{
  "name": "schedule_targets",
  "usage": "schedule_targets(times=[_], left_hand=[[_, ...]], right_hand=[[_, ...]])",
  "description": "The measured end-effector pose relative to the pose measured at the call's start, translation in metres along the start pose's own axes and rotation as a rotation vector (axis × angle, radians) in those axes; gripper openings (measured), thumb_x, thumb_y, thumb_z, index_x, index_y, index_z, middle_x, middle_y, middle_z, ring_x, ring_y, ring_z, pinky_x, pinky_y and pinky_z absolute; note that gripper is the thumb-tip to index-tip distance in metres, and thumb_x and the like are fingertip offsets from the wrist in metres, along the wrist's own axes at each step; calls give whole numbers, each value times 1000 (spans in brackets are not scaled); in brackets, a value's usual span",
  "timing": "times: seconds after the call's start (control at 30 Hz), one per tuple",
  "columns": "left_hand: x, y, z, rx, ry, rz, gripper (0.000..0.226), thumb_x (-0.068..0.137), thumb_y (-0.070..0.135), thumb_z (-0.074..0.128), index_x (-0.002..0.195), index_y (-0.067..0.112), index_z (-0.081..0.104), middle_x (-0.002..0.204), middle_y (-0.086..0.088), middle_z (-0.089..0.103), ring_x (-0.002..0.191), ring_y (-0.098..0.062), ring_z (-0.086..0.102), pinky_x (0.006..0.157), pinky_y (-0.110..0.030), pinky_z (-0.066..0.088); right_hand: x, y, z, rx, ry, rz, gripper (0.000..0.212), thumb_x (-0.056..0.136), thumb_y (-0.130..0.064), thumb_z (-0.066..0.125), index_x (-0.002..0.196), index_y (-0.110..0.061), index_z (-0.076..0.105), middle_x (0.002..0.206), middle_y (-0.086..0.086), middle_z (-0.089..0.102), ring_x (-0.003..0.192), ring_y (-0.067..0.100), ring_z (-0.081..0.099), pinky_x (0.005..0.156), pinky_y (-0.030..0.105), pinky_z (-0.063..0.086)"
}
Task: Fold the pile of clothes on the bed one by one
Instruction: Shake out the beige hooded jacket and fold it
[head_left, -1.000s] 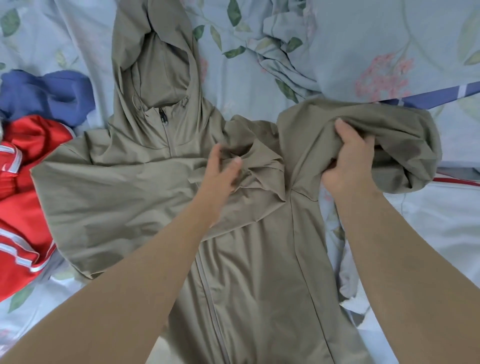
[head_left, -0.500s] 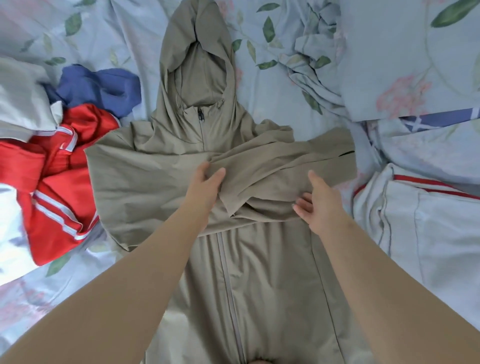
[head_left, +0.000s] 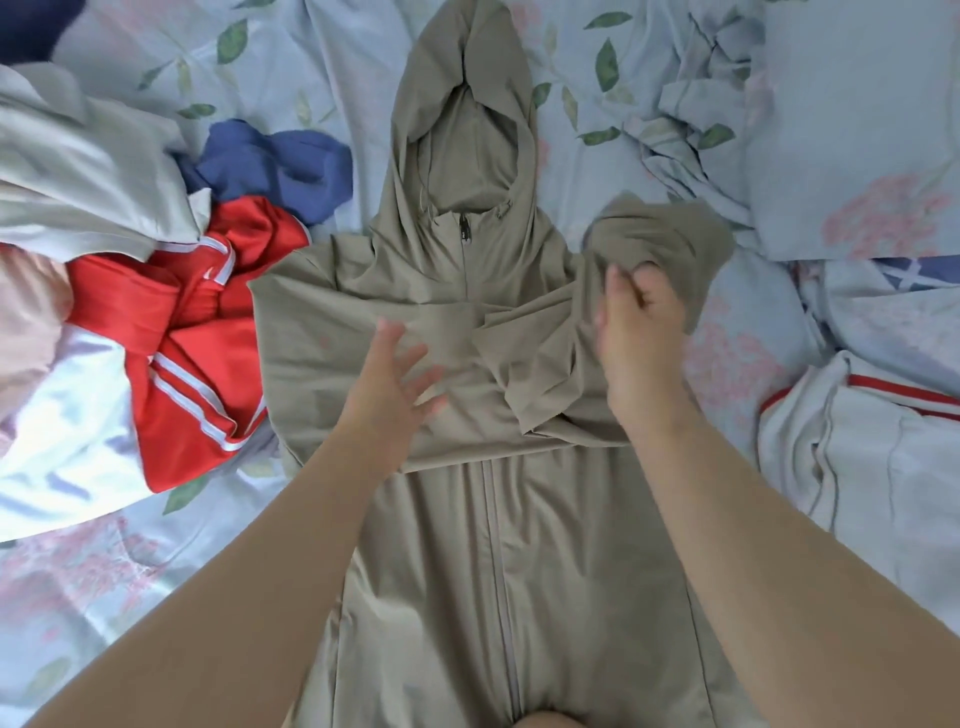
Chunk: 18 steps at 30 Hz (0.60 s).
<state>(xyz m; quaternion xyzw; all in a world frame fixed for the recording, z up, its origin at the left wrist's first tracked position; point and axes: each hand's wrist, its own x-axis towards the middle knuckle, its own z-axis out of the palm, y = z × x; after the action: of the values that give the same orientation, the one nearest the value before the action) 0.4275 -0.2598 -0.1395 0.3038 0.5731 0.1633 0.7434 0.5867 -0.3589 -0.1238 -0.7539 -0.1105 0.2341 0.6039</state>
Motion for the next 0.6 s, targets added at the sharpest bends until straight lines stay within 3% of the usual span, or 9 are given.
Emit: schedule_targets(times=[0.03, 0.1, 0.13, 0.17, 0.23, 0.33, 0.4, 0.5, 0.6], left_hand=[[-2, 5, -11, -141, 22, -5, 48, 96, 58, 30, 133, 31, 43, 125, -2, 52, 114, -25, 55, 99, -43, 41], [-5, 12, -39, -417, 92, 33, 60, 92, 66, 26, 135, 30, 45, 121, -5, 55, 110, -26, 55, 97, -44, 41], [-7, 12, -55, -527, 130, 53, 63, 89, 70, 26, 134, 31, 47, 122, -5, 55, 110, -25, 55, 95, -43, 42], [-8, 9, -71, -612, 156, 62, 67, 86, 74, 28, 134, 31, 49, 126, -5, 55, 113, -25, 56, 96, -43, 42], [-11, 2, -95, -700, 183, 55, 74, 81, 78, 34, 137, 31, 45, 137, -2, 51, 124, -27, 51, 102, -48, 40], [-10, -5, -101, -610, 250, -23, 64, 83, 67, 49, 132, 26, 45, 135, 0, 49, 125, -23, 49, 103, -43, 39], [-4, -7, -91, -518, 265, -55, 53, 86, 50, 59, 130, 24, 48, 130, 1, 53, 117, -19, 53, 95, -37, 44], [9, -13, -74, -375, 319, -69, 42, 89, 30, 64, 128, 24, 50, 125, 0, 58, 103, -18, 59, 84, -37, 48], [20, -18, -64, -343, 398, -108, 21, 93, 21, 59, 111, 24, 48, 116, -4, 56, 100, -22, 56, 84, -42, 50]], right_hand=[[-18, -7, 16, -192, -230, -94, 33, 95, -20, 49, 62, -22, 49, 58, -3, 42, 57, 12, 39, 57, 26, 33], [-49, -13, 39, -572, -805, -130, 16, 95, -24, 51, 85, -18, 62, 67, -9, 54, 73, 13, 51, 70, 28, 41], [-61, -8, 46, -703, -1006, -89, 16, 95, -26, 52, 104, -22, 64, 81, -12, 62, 85, 13, 56, 79, 28, 43], [-67, 4, 49, -780, -1077, -35, 26, 94, -28, 52, 118, -27, 61, 99, -11, 66, 99, 12, 58, 87, 29, 45], [-69, 24, 44, -797, -897, 10, 32, 93, -26, 52, 124, -28, 59, 119, -4, 65, 113, 13, 57, 95, 31, 44], [-56, 40, 26, -801, -384, -38, 32, 94, -18, 49, 125, -20, 58, 119, 3, 63, 109, 21, 58, 90, 31, 43], [-38, 43, 12, -767, -198, 7, 37, 95, -14, 46, 132, -18, 52, 115, 10, 61, 101, 25, 57, 80, 33, 42], [-5, 49, 3, -800, -158, 50, 51, 96, -14, 44, 145, -22, 33, 113, 16, 58, 94, 27, 55, 73, 31, 38], [17, 55, 5, -792, -172, 100, 62, 98, -16, 42, 152, -26, 13, 100, 13, 60, 89, 30, 57, 72, 32, 40]])
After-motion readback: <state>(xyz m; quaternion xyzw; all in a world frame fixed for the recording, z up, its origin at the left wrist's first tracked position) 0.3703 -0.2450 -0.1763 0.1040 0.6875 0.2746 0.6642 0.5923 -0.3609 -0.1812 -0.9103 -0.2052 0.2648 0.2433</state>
